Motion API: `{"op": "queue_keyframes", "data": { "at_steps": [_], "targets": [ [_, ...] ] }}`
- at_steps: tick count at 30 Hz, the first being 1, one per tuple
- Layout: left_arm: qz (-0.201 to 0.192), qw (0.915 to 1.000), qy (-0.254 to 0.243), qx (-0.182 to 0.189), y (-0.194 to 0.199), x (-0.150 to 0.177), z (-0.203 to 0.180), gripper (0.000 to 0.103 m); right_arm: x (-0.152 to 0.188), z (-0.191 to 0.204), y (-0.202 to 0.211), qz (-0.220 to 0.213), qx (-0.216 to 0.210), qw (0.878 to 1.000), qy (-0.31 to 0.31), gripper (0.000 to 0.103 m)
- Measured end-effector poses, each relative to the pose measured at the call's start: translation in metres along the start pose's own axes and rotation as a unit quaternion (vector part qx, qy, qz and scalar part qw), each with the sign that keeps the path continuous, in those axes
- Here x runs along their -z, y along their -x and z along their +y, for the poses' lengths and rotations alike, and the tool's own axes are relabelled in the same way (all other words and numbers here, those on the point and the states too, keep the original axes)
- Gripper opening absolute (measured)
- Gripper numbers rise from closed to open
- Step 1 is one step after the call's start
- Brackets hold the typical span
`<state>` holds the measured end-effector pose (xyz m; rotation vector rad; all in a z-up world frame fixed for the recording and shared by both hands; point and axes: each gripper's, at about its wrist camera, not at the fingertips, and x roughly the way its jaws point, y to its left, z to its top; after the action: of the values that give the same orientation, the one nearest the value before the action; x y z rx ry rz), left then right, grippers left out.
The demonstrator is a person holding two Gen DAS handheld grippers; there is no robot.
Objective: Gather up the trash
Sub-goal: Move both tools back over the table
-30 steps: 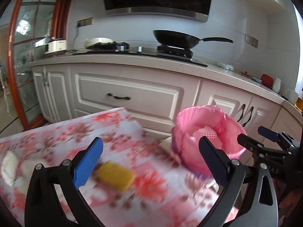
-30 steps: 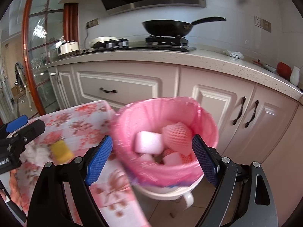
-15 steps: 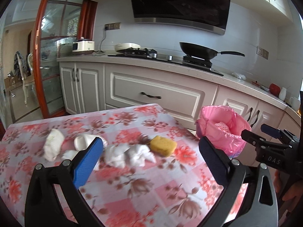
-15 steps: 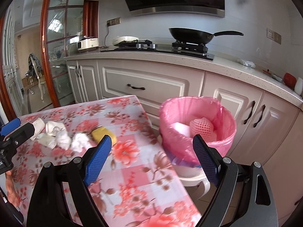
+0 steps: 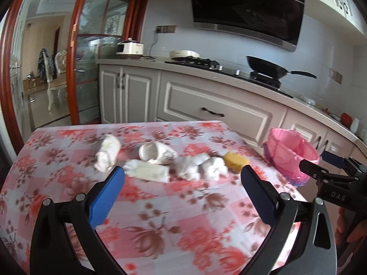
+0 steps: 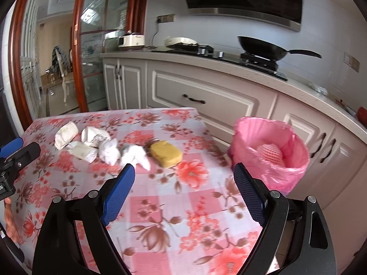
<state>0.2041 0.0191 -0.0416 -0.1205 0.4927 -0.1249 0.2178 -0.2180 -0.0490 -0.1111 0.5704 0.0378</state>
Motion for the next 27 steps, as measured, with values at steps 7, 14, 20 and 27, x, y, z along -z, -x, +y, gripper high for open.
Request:
{"op": "queue_keyframes", "data": {
  "at_steps": [7, 14, 20, 27],
  "targets": [
    [0.018, 0.9992, 0.012, -0.035, -0.007, 0.011, 0.036, 0.098, 0.001, 0.033, -0.023, 0.022, -0.020, 0.999, 0.024, 0.083],
    [0.038, 0.9973, 0.020, -0.059, -0.029, 0.018, 0.062, 0.098, 0.003, 0.056, -0.056, 0.053, -0.039, 0.997, 0.037, 0.083],
    [0.055, 0.9951, 0.026, -0.079, -0.053, 0.019, 0.081, 0.098, 0.004, 0.071, -0.091, 0.078, -0.055, 0.995, 0.035, 0.083],
    [0.074, 0.9915, 0.031, -0.102, -0.080, 0.020, 0.106, 0.098, 0.009, 0.076, -0.127, 0.091, -0.096, 0.991, 0.007, 0.083]
  ]
}}
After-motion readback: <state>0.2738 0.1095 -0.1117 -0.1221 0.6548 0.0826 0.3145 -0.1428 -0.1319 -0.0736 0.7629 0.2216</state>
